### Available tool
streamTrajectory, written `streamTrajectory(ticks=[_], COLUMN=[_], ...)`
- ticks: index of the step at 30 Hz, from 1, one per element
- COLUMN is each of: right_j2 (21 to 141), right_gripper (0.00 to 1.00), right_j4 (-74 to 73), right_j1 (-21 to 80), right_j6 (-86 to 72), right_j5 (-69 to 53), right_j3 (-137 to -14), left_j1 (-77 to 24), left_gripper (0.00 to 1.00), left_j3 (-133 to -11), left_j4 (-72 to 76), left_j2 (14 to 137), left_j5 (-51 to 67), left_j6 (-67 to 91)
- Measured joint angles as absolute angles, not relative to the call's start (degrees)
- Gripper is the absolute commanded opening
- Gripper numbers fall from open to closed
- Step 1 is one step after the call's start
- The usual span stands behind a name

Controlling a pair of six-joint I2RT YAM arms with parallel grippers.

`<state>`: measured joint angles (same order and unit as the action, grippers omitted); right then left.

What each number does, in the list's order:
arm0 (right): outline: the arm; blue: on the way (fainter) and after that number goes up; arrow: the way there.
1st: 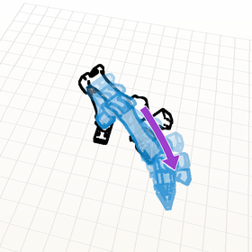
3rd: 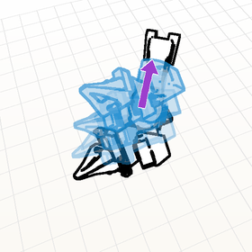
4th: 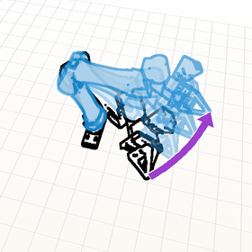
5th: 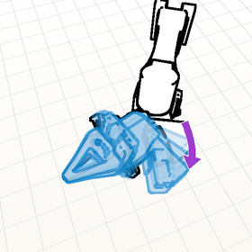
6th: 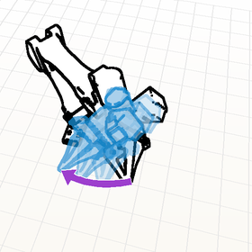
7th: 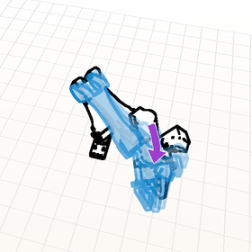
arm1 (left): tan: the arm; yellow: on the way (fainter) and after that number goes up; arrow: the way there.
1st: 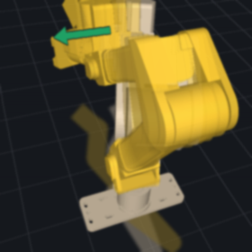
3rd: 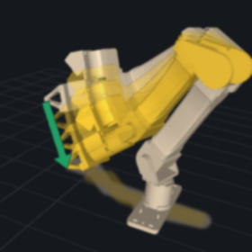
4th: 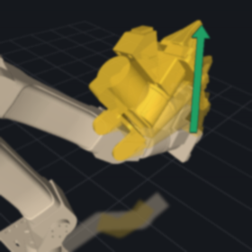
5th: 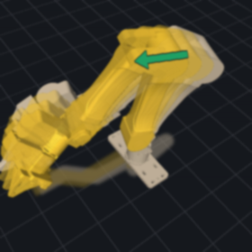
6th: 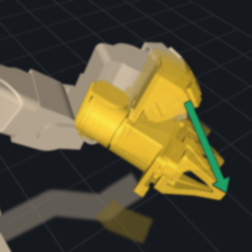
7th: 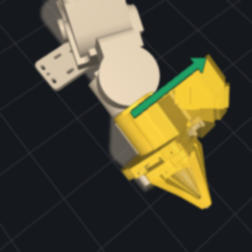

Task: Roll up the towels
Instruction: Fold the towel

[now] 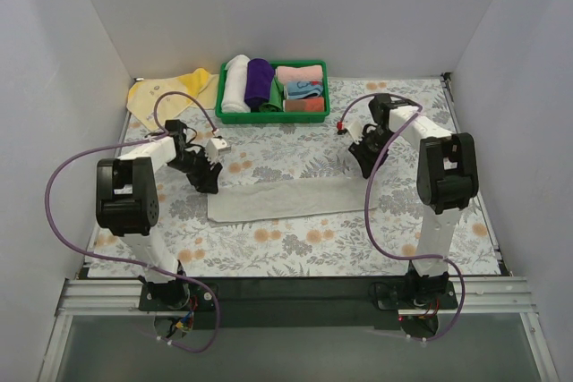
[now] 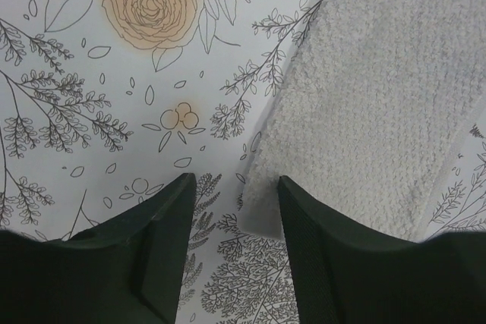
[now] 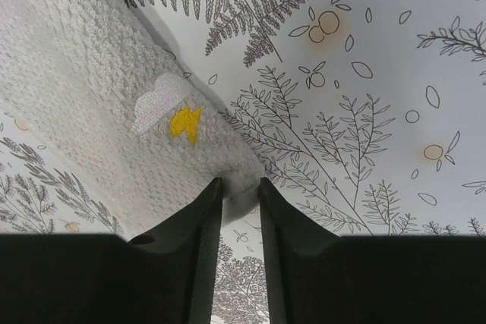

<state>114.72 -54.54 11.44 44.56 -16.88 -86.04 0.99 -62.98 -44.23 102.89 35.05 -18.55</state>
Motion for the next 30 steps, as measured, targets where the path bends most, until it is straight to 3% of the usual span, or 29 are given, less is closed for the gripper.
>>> streamTrajectory(ticks=[1,4,5,7,24,30], right_j2=[114.8,114.9,115.0,115.2,120.6,117.9], right_gripper=[0.26,0.08,0.01,0.01,0.01,0.01], right_j4=[-54.6,-54.6,-54.6,-54.6,-55.1,-52.7], right_j1=[11.5,11.6,11.6,11.5,8.6,8.8], right_j6=[44.6,45.5,45.6,45.5,42.5,42.2], right_j5=[-16.9,-16.8,-16.8,-16.6,-17.3,-17.3], right_j3=[-86.0,-86.0,-86.0,-86.0,-90.2,-86.0], left_j1=[1.0,1.0,1.0,1.0,0.7,0.6], left_gripper=[0.36,0.18,0.06,0.00,0.00,0.00], left_j3=[-63.0,-63.2,-63.3,-63.3,-63.3,-71.2], left_j4=[-44.1,-44.0,-43.9,-43.9,-42.9,-42.5], left_j2=[103.0,103.6,103.8,103.8,104.0,109.9], left_j5=[35.1,35.2,35.3,35.2,34.4,33.9], left_j6=[-18.5,-18.4,-18.4,-18.4,-18.5,-16.1])
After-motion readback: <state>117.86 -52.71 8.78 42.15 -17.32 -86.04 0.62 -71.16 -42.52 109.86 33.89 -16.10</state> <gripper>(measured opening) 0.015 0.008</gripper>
